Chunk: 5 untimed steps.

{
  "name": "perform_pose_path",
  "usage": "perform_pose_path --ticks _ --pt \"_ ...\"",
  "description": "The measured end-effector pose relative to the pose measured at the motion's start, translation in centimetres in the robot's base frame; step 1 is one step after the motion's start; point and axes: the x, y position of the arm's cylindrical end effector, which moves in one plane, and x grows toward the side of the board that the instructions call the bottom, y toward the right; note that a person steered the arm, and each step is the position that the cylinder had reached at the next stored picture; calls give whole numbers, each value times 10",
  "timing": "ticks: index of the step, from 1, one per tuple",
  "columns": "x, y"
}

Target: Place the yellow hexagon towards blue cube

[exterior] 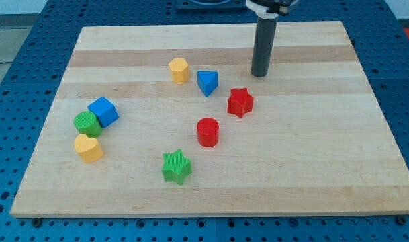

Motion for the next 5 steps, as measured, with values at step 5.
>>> perform_pose_path --ticks 5 --pt "52 15"
